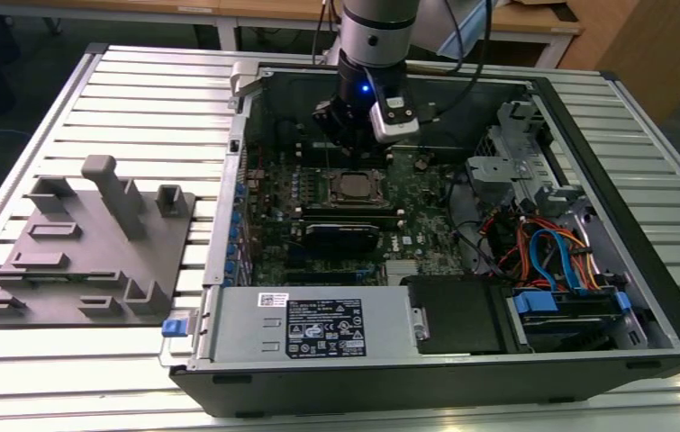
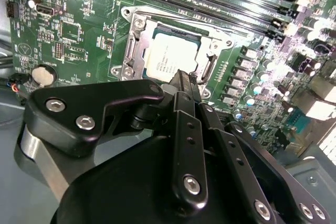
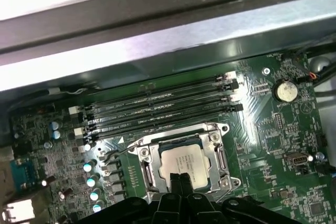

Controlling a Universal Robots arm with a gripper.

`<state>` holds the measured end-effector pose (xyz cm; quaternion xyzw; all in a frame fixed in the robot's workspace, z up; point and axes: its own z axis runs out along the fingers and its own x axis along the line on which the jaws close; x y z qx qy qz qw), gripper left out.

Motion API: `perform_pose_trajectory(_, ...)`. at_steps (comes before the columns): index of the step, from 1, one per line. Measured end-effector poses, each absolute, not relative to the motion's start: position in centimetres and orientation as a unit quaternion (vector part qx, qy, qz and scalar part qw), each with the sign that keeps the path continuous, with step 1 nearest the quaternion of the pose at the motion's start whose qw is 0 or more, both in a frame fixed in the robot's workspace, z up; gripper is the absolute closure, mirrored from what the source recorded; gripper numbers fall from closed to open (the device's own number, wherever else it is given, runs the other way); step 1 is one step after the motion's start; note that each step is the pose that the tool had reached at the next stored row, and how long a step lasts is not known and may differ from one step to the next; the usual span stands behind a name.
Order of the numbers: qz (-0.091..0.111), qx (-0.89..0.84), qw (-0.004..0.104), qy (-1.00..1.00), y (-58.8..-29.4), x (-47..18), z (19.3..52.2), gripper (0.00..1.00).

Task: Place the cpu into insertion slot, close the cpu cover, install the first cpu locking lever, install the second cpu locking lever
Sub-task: 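Install the first cpu locking lever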

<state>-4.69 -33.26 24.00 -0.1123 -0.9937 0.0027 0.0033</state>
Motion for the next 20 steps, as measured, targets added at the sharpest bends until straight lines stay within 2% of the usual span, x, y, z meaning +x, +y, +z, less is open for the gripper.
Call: perform_pose_trajectory(20, 0.003, -0.098, 0.003, -0.995, -33.26, -4.69, 24.00, 0.90)
